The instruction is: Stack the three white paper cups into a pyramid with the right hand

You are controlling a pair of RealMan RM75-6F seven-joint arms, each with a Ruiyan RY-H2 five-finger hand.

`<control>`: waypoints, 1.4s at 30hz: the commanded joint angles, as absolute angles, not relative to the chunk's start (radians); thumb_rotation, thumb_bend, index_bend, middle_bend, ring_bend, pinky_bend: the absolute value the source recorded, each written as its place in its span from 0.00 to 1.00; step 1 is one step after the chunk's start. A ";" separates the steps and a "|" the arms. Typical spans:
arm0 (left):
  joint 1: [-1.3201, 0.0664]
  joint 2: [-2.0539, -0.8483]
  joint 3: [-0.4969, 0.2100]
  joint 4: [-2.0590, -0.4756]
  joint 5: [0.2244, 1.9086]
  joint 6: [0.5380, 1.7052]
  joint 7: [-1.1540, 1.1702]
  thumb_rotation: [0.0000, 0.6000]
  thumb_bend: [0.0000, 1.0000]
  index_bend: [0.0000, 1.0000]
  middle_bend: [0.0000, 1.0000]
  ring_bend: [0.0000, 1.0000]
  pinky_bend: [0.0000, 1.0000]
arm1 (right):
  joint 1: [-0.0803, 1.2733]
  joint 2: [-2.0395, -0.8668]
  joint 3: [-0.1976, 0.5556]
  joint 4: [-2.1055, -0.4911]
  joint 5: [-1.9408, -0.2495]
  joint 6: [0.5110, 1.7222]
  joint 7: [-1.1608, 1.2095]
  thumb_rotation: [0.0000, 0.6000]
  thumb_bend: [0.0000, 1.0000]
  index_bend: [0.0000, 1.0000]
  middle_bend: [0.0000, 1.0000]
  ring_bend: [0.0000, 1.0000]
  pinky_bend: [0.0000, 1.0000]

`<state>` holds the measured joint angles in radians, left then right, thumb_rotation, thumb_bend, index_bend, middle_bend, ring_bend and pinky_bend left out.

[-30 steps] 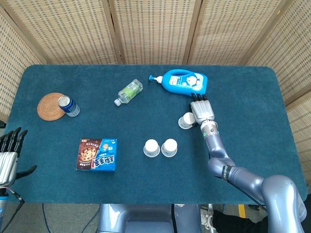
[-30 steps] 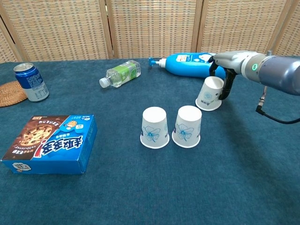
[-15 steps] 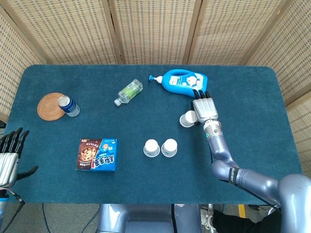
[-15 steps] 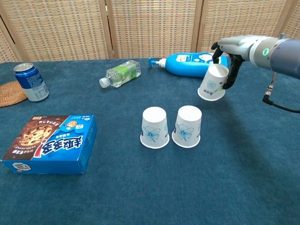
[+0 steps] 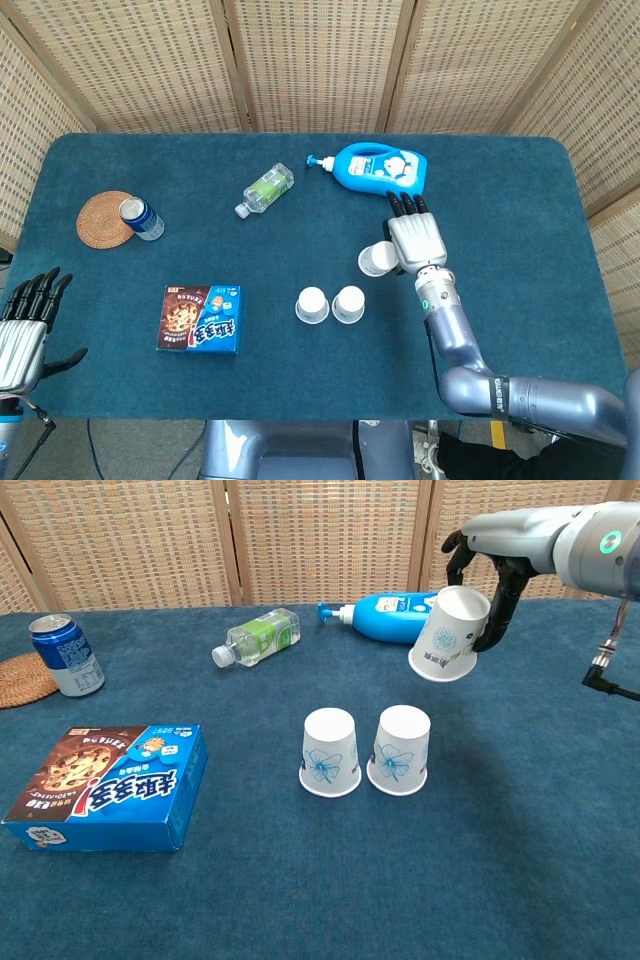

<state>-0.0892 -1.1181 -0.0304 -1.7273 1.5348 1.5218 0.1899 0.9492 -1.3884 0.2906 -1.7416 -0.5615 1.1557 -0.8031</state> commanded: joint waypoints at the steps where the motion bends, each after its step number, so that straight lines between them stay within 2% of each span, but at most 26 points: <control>1: -0.086 -1.112 -0.027 -1.733 1.538 1.524 0.187 1.00 0.13 0.00 0.00 0.00 0.05 | 0.949 -1.365 0.287 -1.845 -0.548 1.237 -0.857 1.00 0.15 0.62 0.11 0.00 0.13; 5: -0.079 -1.097 -0.025 -1.746 1.549 1.537 0.173 1.00 0.13 0.00 0.00 0.00 0.05 | 0.960 -1.397 0.273 -1.924 -0.546 1.297 -0.895 1.00 0.15 0.62 0.11 0.00 0.13; 11: -0.078 -1.088 -0.024 -1.750 1.551 1.535 0.165 1.00 0.13 0.00 0.00 0.00 0.05 | 0.979 -1.457 0.266 -1.953 -0.543 1.328 -0.911 1.00 0.15 0.62 0.11 0.00 0.13; 22: -0.074 -1.082 -0.019 -1.759 1.564 1.538 0.169 1.00 0.13 0.00 0.00 0.00 0.05 | 1.002 -1.530 0.269 -1.917 -0.536 1.335 -0.912 1.00 0.15 0.62 0.11 0.00 0.13; 42: -0.074 -1.079 -0.022 -1.754 1.565 1.537 0.157 1.00 0.13 0.00 0.00 0.00 0.05 | 1.014 -1.567 0.264 -1.854 -0.507 1.314 -0.918 1.00 0.15 0.61 0.09 0.00 0.13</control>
